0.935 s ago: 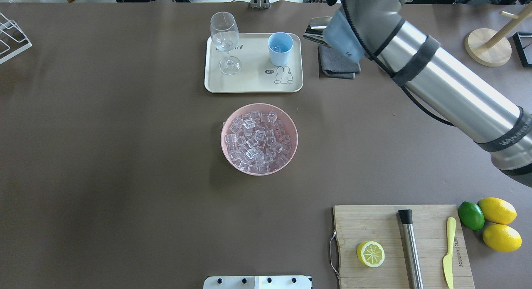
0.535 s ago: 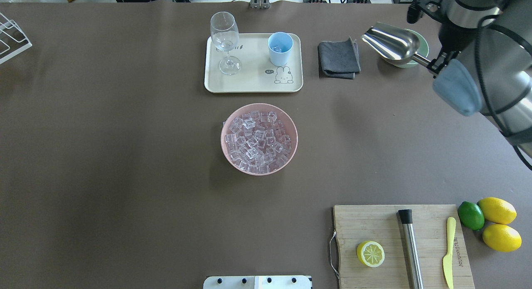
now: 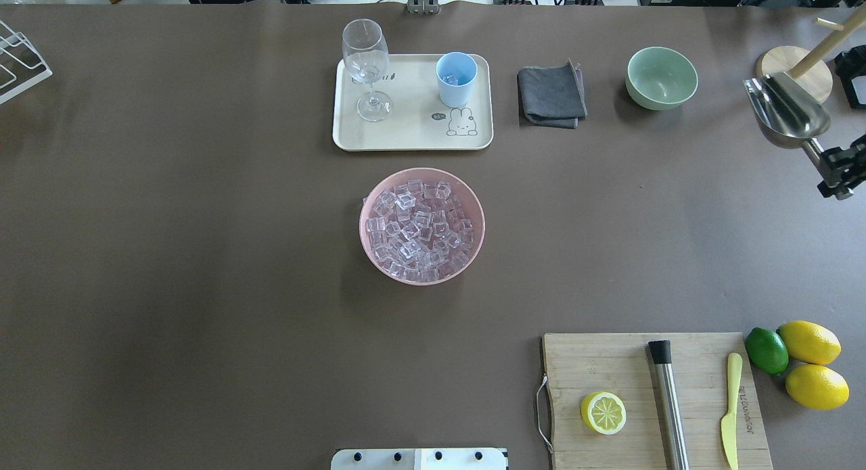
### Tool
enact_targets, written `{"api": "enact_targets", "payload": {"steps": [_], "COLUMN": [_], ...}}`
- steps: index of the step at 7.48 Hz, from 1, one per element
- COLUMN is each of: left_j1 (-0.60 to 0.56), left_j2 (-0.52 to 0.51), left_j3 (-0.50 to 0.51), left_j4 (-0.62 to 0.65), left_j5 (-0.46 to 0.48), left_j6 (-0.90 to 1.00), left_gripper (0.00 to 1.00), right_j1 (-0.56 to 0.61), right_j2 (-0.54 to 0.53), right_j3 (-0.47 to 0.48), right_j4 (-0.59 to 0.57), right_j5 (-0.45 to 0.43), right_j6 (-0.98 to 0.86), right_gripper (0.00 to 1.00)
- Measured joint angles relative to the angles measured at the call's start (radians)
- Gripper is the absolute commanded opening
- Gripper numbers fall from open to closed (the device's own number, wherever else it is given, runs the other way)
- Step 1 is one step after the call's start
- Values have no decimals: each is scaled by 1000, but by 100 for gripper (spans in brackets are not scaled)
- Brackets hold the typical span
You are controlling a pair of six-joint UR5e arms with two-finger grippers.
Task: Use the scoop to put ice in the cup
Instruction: 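Carry the empty scoop back and set it down with the right gripper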
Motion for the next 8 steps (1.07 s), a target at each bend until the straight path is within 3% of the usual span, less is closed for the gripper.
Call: {"api": "enact_targets", "payload": {"steps": [1,3,8], "left_j1": [0,0,0], "left_j2": [-2,-6,-8], "left_j3": [0,0,-7], "left_j4": [0,0,1], "left_j5": [0,-1,-2], "left_j6": [0,0,0], "left_gripper": [99,99,99], "right_j1": [33,56,54], "right_j2": [-107,-185,-198], "right_j3": [-25,-156,-324], "right_j4": [162,399,514], "right_j5": [25,40,48], "right_j6": [43,93,98], "right_gripper": [0,0,0]}}
